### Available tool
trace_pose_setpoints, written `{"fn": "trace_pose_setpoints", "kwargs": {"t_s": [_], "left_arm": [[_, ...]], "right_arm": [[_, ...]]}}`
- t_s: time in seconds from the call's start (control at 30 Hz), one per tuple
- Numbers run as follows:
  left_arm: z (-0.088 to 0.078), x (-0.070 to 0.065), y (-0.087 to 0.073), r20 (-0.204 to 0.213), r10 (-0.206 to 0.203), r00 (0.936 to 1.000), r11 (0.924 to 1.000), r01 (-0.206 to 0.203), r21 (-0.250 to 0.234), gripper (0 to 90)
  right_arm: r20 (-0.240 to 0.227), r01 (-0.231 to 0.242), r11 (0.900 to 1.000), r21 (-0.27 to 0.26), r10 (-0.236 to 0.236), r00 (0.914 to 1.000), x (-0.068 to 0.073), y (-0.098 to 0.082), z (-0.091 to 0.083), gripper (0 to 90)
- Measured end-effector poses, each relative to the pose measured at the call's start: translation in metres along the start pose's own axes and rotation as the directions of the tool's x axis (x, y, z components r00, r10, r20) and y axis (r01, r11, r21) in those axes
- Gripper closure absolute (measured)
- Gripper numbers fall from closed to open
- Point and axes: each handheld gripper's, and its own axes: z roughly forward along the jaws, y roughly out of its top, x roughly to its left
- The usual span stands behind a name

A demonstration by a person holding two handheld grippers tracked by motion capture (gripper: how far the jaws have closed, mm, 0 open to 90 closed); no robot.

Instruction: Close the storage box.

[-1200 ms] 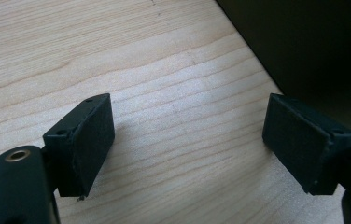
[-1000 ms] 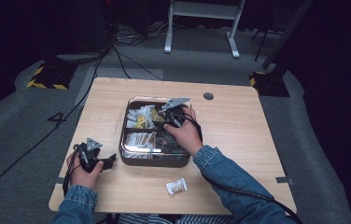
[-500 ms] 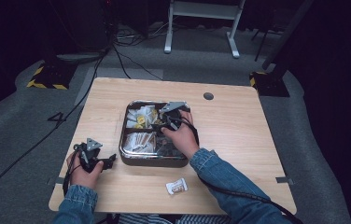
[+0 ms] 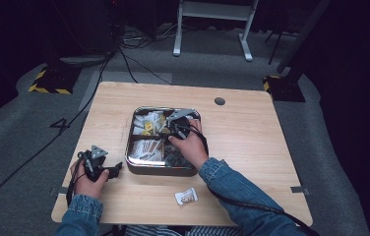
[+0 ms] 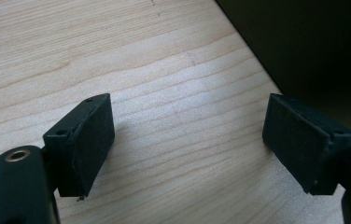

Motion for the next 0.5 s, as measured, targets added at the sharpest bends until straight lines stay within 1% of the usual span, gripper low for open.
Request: {"fn": "trace_pose_setpoints", "kwargs": {"t_s": [0.23, 0.27, 0.3, 0.33, 0.5], "left_arm": [[0.0001, -0.0001, 0.0001, 0.001, 0.0, 1.0, 1.0, 0.0, 0.0, 17.2], [0.0001, -0.0001, 0.0001, 0.001, 0.0, 1.0, 1.0, 0.0, 0.0, 17.2], [0.0001, -0.0001, 0.0001, 0.001, -0.001, 1.0, 1.0, 0.001, 0.0, 17.2], [0.0001, -0.0001, 0.0001, 0.001, 0.0, 1.0, 1.0, 0.0, 0.0, 17.3], [0.0001, -0.0001, 0.0001, 0.001, 0.0, 1.0, 1.0, 0.0, 0.0, 17.2]], "right_arm": [[-0.001, 0.007, 1.0, 0.0, -0.007, 1.0, -0.0001, -0.0002, 0.0001, 57.3], [0.005, 0.004, 1.0, -0.02, -0.003, 1.0, -0.0002, 0.0004, -0.001, 51.1], [0.005, 0.004, 1.0, -0.02, -0.003, 1.0, -0.0002, 0.0004, -0.001, 51.1], [0.01, 0.008, 1.0, -0.03, -0.008, 0.9999, 0.0002, 0.0022, -0.0032, 47.8], [0.011, 0.014, 0.999, -0.047, -0.013, 0.9999, -0.0004, 0.0055, -0.0095, 43.5]]}}
